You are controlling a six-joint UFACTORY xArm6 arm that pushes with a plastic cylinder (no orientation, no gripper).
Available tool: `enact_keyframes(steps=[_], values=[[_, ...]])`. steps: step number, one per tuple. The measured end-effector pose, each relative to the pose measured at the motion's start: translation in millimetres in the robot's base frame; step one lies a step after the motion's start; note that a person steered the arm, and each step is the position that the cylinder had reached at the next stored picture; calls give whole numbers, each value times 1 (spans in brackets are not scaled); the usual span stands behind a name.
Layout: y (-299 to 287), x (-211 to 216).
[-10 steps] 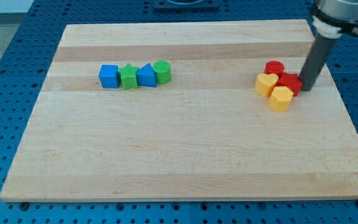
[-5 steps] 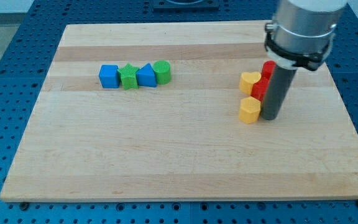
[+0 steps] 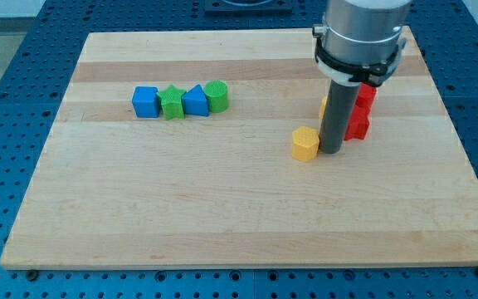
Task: Move the yellow hexagon to the bottom center
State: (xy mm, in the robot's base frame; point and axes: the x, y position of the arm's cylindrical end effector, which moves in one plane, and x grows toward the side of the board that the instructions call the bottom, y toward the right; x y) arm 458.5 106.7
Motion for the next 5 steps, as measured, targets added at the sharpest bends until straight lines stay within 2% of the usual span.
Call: enact_keyframes(steps=[5], values=[[-8, -23]])
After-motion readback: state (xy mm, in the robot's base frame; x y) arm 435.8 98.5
